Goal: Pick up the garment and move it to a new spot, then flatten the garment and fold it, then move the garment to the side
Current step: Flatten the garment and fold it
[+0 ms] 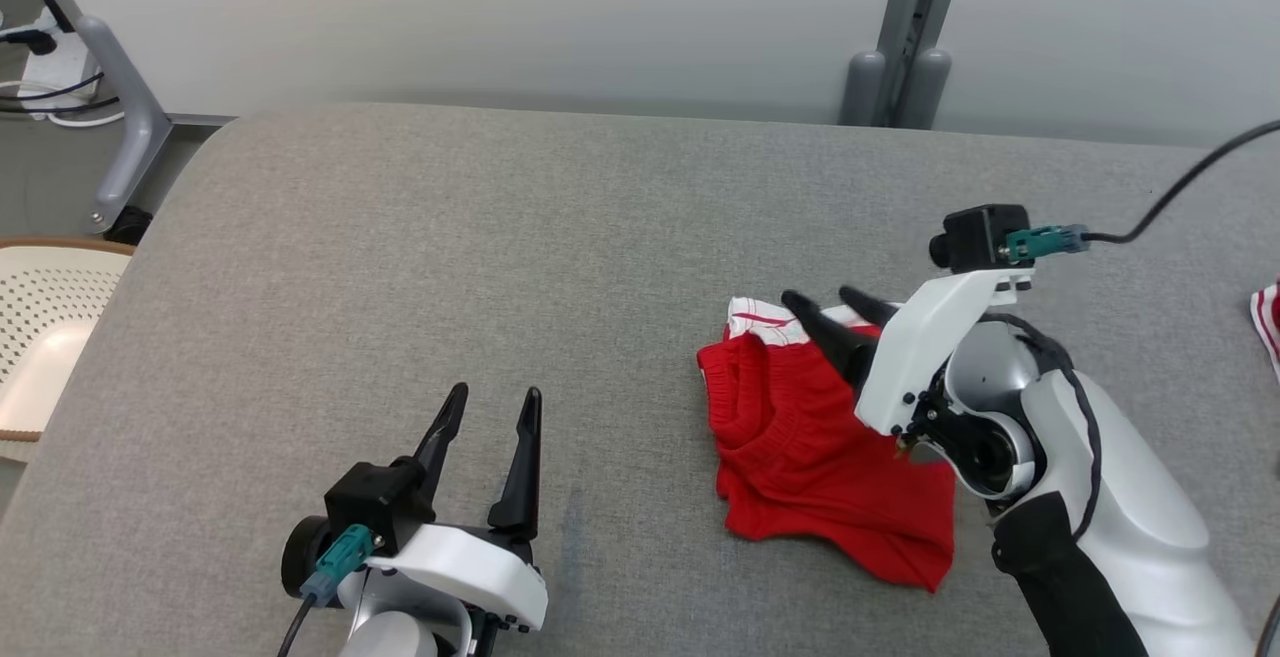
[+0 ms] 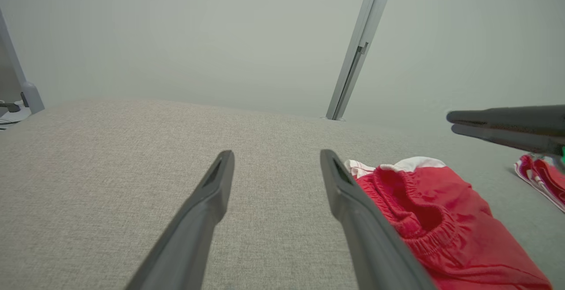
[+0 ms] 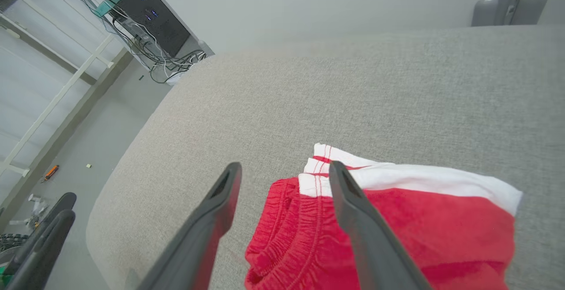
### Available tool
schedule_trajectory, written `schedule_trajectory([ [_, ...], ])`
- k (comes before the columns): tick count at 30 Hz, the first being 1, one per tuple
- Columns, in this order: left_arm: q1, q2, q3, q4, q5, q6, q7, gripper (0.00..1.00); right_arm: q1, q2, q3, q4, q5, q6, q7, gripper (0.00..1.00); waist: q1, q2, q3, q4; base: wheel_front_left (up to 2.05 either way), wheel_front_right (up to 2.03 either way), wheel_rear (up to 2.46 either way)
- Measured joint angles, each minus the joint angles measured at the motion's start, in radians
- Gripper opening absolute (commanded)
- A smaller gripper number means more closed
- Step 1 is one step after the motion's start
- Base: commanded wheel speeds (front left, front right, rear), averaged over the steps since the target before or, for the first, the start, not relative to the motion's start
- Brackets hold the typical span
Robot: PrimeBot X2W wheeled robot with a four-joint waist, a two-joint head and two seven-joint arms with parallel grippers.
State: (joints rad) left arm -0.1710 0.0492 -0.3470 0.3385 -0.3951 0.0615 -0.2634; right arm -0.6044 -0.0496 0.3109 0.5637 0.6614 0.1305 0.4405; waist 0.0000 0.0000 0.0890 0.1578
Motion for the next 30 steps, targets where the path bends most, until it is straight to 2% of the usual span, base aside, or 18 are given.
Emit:
schedule_trajectory([
  [7,-0.009,0.000,0.015,0.000,0.029,-0.003,0.000,1.00,0.035,-0.053,-0.021,-0.058,-0.113,0.000,-0.226,1.00,0.0000,0.0000,-0.005,-0.029,0.00,0.00,0.00],
  [19,-0.018,0.000,0.060,-0.006,0.053,-0.006,0.000,1.00,0.152,-0.082,-0.152,-0.083,-0.269,0.000,-0.552,1.00,0.0000,0.0000,-0.025,-0.081,0.00,0.00,0.00],
  [25,0.006,0.000,0.076,-0.016,0.061,-0.006,0.000,1.00,0.256,-0.068,-0.234,-0.143,-0.349,0.000,-0.643,1.00,0.0000,0.0000,-0.033,-0.093,0.00,0.00,0.00],
  [30,0.030,0.000,0.094,-0.026,0.071,-0.006,0.000,1.00,0.349,-0.034,-0.284,-0.219,-0.393,0.000,-0.668,1.00,0.0000,0.0000,-0.042,-0.099,0.00,0.00,0.00],
])
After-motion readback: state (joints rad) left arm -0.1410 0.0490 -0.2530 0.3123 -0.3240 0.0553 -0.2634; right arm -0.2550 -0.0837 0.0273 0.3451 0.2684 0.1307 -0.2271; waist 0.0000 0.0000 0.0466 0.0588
